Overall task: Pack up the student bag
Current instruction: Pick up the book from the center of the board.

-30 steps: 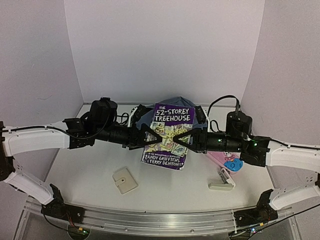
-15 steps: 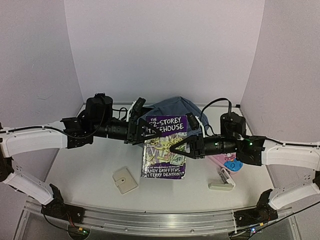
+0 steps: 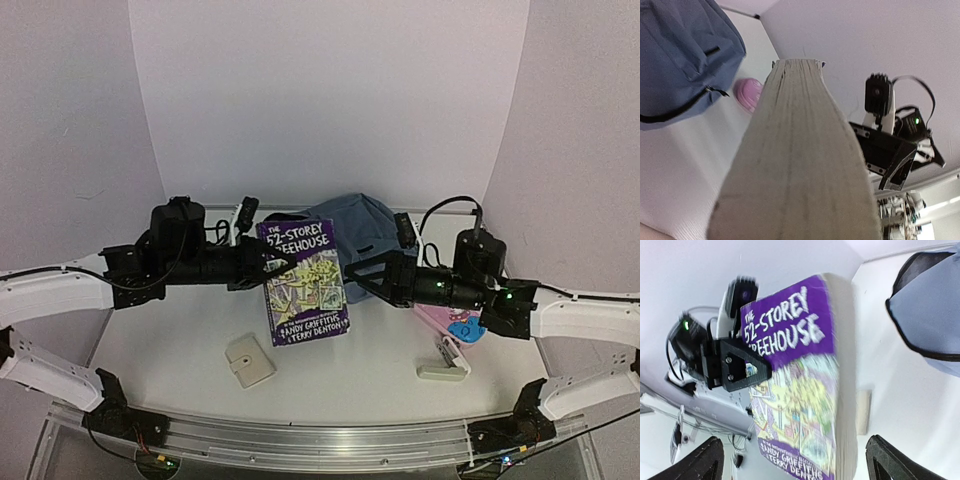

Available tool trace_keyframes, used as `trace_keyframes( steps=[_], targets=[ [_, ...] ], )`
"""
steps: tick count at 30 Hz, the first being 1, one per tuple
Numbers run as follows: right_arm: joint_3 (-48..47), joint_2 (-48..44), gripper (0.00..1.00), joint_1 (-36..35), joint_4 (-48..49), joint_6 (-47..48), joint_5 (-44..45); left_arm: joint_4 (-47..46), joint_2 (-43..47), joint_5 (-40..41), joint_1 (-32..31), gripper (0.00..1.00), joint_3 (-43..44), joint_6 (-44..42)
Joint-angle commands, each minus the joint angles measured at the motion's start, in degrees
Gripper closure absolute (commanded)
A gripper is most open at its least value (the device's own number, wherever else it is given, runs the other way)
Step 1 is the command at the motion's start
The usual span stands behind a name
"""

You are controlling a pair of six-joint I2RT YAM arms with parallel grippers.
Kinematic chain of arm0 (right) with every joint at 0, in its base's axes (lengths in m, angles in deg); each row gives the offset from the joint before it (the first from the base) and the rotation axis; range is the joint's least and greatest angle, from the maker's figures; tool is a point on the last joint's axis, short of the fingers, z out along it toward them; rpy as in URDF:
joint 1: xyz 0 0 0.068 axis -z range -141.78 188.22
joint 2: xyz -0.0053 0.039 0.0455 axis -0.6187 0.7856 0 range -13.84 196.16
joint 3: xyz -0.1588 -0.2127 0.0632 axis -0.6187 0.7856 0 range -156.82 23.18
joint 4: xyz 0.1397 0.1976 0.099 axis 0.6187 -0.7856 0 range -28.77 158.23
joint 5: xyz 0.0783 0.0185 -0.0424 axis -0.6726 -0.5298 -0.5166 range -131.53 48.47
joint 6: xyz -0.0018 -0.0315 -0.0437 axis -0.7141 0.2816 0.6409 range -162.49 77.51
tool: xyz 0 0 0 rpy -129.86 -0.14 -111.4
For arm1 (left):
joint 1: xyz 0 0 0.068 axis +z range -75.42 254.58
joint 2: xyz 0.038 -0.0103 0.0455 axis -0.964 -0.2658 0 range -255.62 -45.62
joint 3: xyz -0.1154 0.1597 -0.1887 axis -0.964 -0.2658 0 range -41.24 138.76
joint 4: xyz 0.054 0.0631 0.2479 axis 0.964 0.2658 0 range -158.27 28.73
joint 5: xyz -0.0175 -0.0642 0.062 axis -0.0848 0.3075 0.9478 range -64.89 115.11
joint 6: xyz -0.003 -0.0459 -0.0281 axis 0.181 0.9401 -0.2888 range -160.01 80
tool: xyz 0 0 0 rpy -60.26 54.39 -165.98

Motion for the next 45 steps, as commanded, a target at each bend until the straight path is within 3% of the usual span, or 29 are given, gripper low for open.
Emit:
trace_keyframes(
  steps=[1, 7, 14, 19, 26, 28, 31, 35, 37, 39, 40, 42, 45],
  targets=[
    [7.58, 0.07, 0.02, -0.10, 23.62, -13.74, 6.34, -9.91, 7.94, 15.55, 0.25, 1.00, -1.77, 4.35],
    [8.30, 4.61, 0.02, -3.19, 33.19, -20.12, 9.67, -21.65, 8.65, 22.79, 0.16, 1.00, -4.28, 5.36],
    [5.54, 13.27, 0.02, -6.96, 44.33, -24.39, 9.92, -33.87, 3.79, 21.73, 0.07, 1.00, -5.42, 8.90],
    [2.82, 19.98, 0.02, -7.22, 51.18, -25.25, 8.39, -35.73, 1.09, 19.51, -0.07, 1.00, -3.70, 11.09],
    [-0.43, 23.40, 0.02, -7.19, 51.96, -23.50, 12.06, -36.45, 0.47, 19.00, -0.89, 1.00, -6.36, 15.20],
    [-1.46, 25.07, 0.09, -7.25, 52.54, -23.29, 12.54, -37.02, -0.48, 17.95, -1.06, 1.00, -6.50, 16.17],
    [-2.83, 26.78, 0.27, -7.17, 53.95, -22.46, 12.77, -36.86, -1.40, 15.59, -1.16, 1.00, -6.27, 16.88],
    [-3.12, 26.82, 0.61, -7.16, 54.92, -21.87, 14.28, -32.50, -0.45, 14.38, -1.15, 1.00, -5.99, 16.47],
    [-3.03, 26.26, 0.79, -7.12, 54.95, -21.49, 14.73, -25.56, 0.35, 14.23, -1.16, 0.92, -4.47, 15.34],
    [-2.62, 25.48, 0.94, -7.02, 54.64, -20.72, 15.00, -18.85, 1.14, 13.28, -1.04, 0.71, -2.74, 13.55],
    [-2.46, 25.02, 0.98, -6.74, 54.00, -20.23, 14.90, -16.45, 1.50, 11.98, -0.88, 0.54, -2.20, 12.13],
    [-2.14, 23.73, 1.00, -5.57, 52.06, -19.16, 14.05, -10.11, 2.25, 9.56, -0.13, 0.20, -0.31, 9.12],
    [-2.95, 21.26, 1.00, -1.59, 44.59, -16.72, 9.63, 2.83, 3.65, 6.69, 2.44, 0.04, 2.61, 6.54]
  ],
)
